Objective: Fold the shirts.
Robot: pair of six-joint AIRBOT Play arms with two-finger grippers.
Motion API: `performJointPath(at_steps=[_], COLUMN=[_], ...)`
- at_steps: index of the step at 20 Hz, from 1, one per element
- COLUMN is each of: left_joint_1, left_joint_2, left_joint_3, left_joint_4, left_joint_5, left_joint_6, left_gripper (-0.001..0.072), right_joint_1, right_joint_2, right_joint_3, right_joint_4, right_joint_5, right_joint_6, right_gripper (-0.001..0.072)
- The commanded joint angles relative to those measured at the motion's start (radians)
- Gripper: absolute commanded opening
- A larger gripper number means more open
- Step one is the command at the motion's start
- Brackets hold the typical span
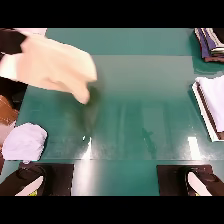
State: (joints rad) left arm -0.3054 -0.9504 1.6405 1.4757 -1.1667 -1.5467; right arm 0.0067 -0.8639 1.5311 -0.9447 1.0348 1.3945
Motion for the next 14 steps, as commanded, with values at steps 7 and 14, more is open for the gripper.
performJointPath(at_steps=[7,14], left_joint_1=[-0.483,-0.126], left_joint_2=[-0.406,-0.41], left_joint_3=[0.035,-0.056], left_joint_4=[-0.006,-0.038], left_joint_5=[0.122,-0.04], left_joint_6=[0.052,0.001], left_gripper=[0.0502,0.0497], right_joint_1=[0.0,0.0], right_joint_2=[-0.001,-0.001], right_joint_3=[0.03,0.03], right_joint_4=[-0.001,-0.001], right_joint_5=[0.004,0.027], right_joint_6=[0.0,0.0], right_gripper=[0.0017,0.0017])
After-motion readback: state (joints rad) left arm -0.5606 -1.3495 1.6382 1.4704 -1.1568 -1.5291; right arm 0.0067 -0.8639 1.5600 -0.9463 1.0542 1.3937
